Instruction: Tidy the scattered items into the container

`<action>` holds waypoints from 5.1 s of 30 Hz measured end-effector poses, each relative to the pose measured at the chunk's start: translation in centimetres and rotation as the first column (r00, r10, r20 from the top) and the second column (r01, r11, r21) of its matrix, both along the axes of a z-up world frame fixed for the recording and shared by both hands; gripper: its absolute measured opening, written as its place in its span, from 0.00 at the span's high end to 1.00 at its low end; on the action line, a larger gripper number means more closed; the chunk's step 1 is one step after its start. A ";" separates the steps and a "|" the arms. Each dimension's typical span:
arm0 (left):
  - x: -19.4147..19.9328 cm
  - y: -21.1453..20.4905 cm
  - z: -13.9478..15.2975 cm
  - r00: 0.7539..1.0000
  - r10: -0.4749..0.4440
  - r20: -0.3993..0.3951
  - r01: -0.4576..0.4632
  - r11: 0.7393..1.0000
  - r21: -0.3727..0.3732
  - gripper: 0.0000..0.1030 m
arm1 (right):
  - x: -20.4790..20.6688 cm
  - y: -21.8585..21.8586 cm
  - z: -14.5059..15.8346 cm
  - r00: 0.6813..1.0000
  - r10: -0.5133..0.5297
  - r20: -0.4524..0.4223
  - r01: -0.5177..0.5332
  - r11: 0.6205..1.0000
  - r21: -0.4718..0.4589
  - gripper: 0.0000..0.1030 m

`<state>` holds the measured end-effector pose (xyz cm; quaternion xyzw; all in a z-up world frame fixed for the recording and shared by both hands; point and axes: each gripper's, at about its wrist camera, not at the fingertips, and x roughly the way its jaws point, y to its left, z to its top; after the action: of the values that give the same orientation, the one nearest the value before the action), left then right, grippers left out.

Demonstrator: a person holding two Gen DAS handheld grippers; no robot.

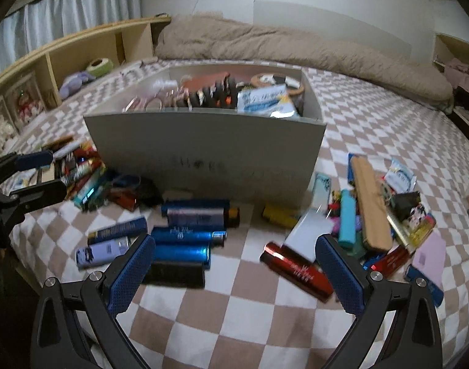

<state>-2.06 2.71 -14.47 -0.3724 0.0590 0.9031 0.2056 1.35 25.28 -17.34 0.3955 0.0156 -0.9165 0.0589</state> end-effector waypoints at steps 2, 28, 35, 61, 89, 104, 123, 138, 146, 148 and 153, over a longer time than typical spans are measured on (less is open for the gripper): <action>0.1 0.2 -0.5 1.000 -0.014 0.022 0.014 1.000 0.000 0.00 | 0.0 -0.1 -0.7 1.000 0.002 0.023 -0.002 1.000 0.003 0.00; 1.9 1.7 -5.6 0.979 -0.127 0.162 0.122 0.992 0.035 0.26 | 1.2 -0.3 -5.5 0.995 0.036 0.094 -0.038 0.999 0.013 0.00; 2.1 1.7 -6.0 0.975 -0.131 0.182 0.126 0.991 0.038 0.48 | 1.6 -0.2 -5.6 0.997 0.029 0.071 -0.030 0.999 0.016 0.00; 4.0 -1.7 -5.4 0.943 -0.264 0.204 0.299 0.940 -0.165 0.77 | 1.3 -0.6 -4.7 0.994 0.048 0.098 -0.051 0.998 0.032 0.00; -0.2 -5.2 -5.7 0.986 0.073 0.147 -0.026 0.953 -0.302 0.41 | 0.7 -4.1 -4.7 0.992 0.025 0.122 -0.023 1.000 -0.020 0.19; 1.4 -2.0 -6.0 0.980 -0.009 0.197 0.022 0.998 -0.066 0.11 | 1.1 -3.3 -4.7 0.990 0.052 0.134 -0.045 0.997 -0.055 0.20; 1.2 -1.4 -6.4 0.991 0.039 0.127 -0.033 0.998 -0.047 0.22 | 1.4 -3.2 -4.7 0.988 0.061 0.141 -0.053 0.997 -0.064 0.20; 0.4 -0.9 -6.8 0.991 -0.068 0.112 0.081 0.990 -0.112 0.23 | 1.7 -3.3 -4.7 0.988 0.064 0.141 -0.055 0.996 -0.069 0.20; 1.0 -0.8 -6.6 0.992 -0.065 0.107 0.076 0.992 -0.101 0.23 | 1.8 -3.2 -4.7 0.989 0.062 0.136 -0.052 0.996 -0.079 0.20; 1.3 -0.7 -6.4 0.993 -0.055 0.100 0.065 0.993 -0.099 0.23 | 1.9 -3.0 -4.6 0.990 0.051 0.129 -0.039 0.994 -0.099 0.20; 2.1 -0.1 -5.5 0.996 -0.054 0.071 0.059 0.995 -0.079 0.23 | 1.9 -2.8 -4.3 0.991 0.047 0.128 -0.032 0.992 -0.119 0.20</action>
<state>0.08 2.60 -19.95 -0.4097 0.0989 0.8804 0.2176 3.27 22.44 -21.64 0.4501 -0.0340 -0.8866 0.1009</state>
